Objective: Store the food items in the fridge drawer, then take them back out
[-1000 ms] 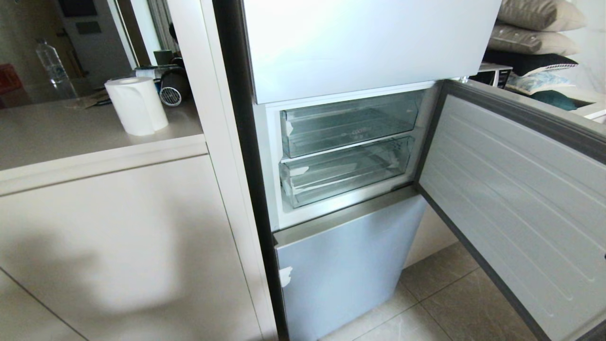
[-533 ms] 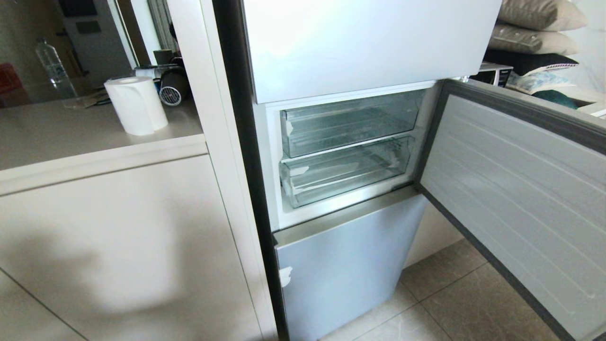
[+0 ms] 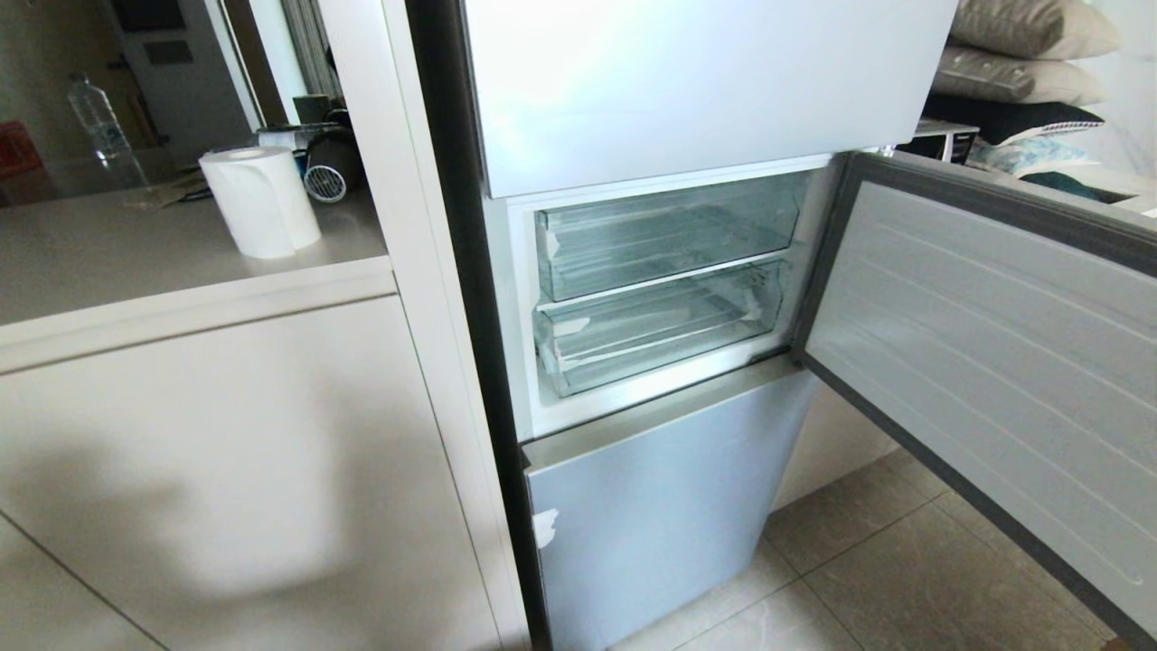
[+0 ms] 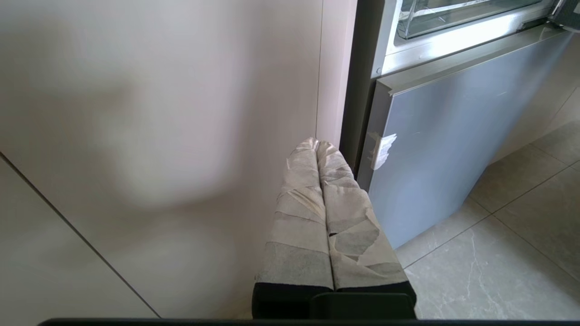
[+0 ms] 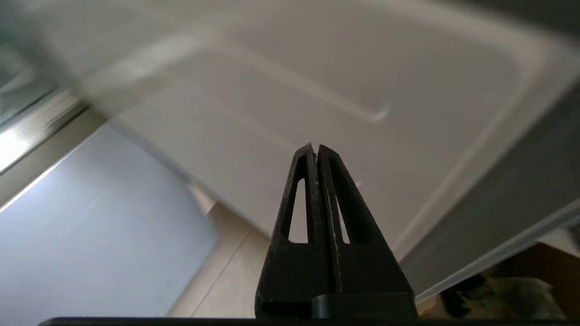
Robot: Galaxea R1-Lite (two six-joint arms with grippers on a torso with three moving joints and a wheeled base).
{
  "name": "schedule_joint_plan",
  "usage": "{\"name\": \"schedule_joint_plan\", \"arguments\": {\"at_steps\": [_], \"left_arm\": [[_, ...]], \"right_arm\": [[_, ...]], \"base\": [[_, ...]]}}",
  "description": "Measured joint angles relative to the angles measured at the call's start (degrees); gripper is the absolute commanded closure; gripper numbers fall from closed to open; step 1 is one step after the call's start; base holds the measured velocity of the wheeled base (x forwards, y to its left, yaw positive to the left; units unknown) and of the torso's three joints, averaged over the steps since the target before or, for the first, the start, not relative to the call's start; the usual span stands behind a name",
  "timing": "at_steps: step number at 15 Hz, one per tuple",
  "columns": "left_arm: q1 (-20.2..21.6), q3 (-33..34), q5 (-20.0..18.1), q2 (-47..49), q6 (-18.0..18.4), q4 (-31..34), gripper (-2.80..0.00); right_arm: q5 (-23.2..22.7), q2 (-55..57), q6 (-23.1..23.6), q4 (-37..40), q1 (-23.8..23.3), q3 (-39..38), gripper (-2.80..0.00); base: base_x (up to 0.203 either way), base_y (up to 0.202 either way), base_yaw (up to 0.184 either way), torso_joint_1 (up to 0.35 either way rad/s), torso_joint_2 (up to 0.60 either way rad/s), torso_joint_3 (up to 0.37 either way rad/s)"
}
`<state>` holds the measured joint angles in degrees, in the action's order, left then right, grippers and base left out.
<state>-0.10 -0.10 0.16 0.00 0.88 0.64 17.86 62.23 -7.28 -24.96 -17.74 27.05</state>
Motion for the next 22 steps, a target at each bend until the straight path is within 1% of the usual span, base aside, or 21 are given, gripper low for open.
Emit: {"name": "schedule_joint_plan", "arguments": {"at_steps": [6, 10, 12, 17, 21, 22], "left_arm": [[0.0, 0.0, 0.0, 0.0, 0.0, 0.0, 0.0], [0.0, 0.0, 0.0, 0.0, 0.0, 0.02, 0.0], [0.0, 0.0, 0.0, 0.0, 0.0, 0.02, 0.0], [0.0, 0.0, 0.0, 0.0, 0.02, 0.0, 0.0], [0.0, 0.0, 0.0, 0.0, 0.0, 0.0, 0.0], [0.0, 0.0, 0.0, 0.0, 0.0, 0.0, 0.0]], "right_arm": [[-0.15, 8.1, 0.26, -11.19, -7.35, 0.53, 0.0], [-0.57, 9.32, 0.16, -11.69, -7.9, -0.96, 0.0], [-2.31, 7.89, 1.0, -12.11, -7.69, -3.35, 0.0], [-10.43, 2.21, 1.68, -12.22, -7.11, -10.87, 0.0], [-23.6, -6.88, 2.11, -11.72, -4.97, -20.44, 0.0], [-25.63, -9.5, 2.91, -11.24, -4.61, -22.89, 0.0]], "base": [[0.0, 0.0, 0.0, 0.0, 0.0, 0.0], [0.0, 0.0, 0.0, 0.0, 0.0, 0.0], [0.0, 0.0, 0.0, 0.0, 0.0, 0.0], [0.0, 0.0, 0.0, 0.0, 0.0, 0.0], [0.0, 0.0, 0.0, 0.0, 0.0, 0.0], [0.0, 0.0, 0.0, 0.0, 0.0, 0.0]]}}
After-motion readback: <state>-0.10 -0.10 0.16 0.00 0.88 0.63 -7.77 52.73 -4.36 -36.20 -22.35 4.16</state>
